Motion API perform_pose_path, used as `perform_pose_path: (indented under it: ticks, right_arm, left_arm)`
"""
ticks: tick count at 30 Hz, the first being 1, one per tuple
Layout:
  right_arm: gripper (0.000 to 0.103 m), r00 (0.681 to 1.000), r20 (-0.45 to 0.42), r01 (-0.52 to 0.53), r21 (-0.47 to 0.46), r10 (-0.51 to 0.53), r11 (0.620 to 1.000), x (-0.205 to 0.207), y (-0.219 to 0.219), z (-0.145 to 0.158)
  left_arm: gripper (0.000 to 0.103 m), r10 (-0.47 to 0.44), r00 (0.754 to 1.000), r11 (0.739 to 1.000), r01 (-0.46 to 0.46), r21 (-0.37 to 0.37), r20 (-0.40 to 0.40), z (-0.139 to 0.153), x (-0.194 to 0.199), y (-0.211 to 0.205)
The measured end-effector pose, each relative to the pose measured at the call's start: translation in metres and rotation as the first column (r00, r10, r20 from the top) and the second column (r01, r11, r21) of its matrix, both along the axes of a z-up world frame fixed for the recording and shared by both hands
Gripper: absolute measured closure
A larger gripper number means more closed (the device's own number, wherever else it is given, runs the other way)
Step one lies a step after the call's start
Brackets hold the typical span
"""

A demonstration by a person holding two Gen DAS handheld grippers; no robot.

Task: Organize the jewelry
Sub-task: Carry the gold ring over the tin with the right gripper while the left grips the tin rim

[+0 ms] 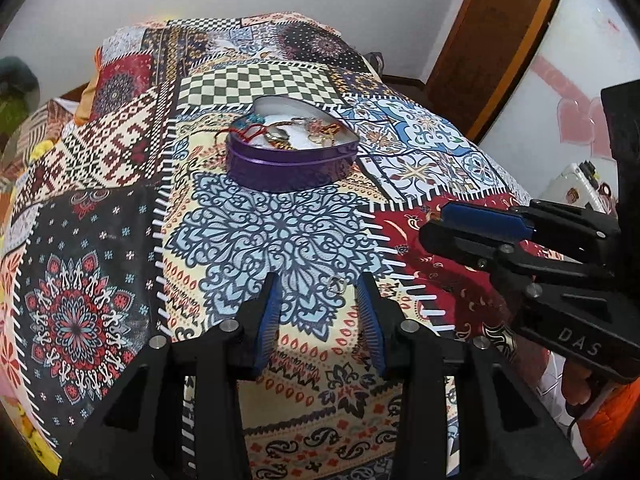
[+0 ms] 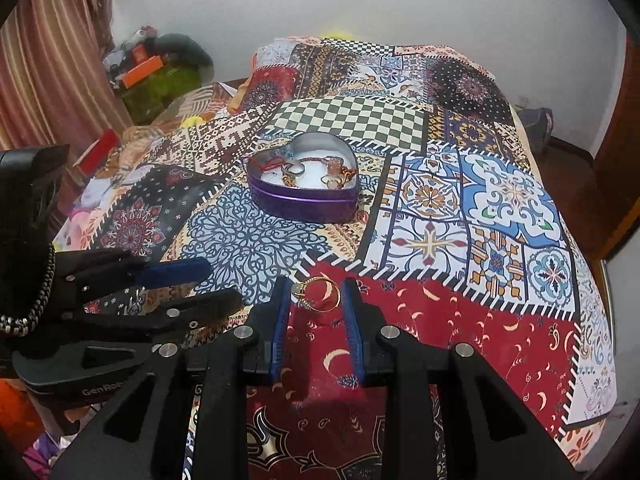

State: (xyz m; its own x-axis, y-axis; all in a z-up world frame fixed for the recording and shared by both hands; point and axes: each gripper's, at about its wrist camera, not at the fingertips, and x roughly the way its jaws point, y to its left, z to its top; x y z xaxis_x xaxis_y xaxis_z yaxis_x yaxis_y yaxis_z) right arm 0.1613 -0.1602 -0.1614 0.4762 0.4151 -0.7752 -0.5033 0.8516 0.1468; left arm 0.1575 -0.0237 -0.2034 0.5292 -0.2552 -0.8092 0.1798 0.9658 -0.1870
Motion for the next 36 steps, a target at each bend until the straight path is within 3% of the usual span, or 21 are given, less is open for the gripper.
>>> perform_pose_path:
  ticks: [8,16,36]
  right_arm:
    - [0.080,1.000,-0.012,0.002,0.008,-0.002,1.000,-0.002,-0.002,-0.003]
    - [0.080,1.000,0.008,0.003,0.020,-0.003,1.000,-0.001,0.000,0.003]
    - [0.079,0.994,0.108,-0.002,0.071,-0.005,0.997,0.022,0.012,0.039]
  left_arm:
    - [0.094,-0.029,1.000,1.000,0.029,0.007,0.001,-0.002,0.003,-0.008]
    - [0.095,-0.012,1.000,1.000,0.012,-0.010,0.013,0.006,0.003,-0.001]
    - [0.095,0.085,0.982,0.996,-0.080,-0.039,0.170,0.060,0.019,0.035]
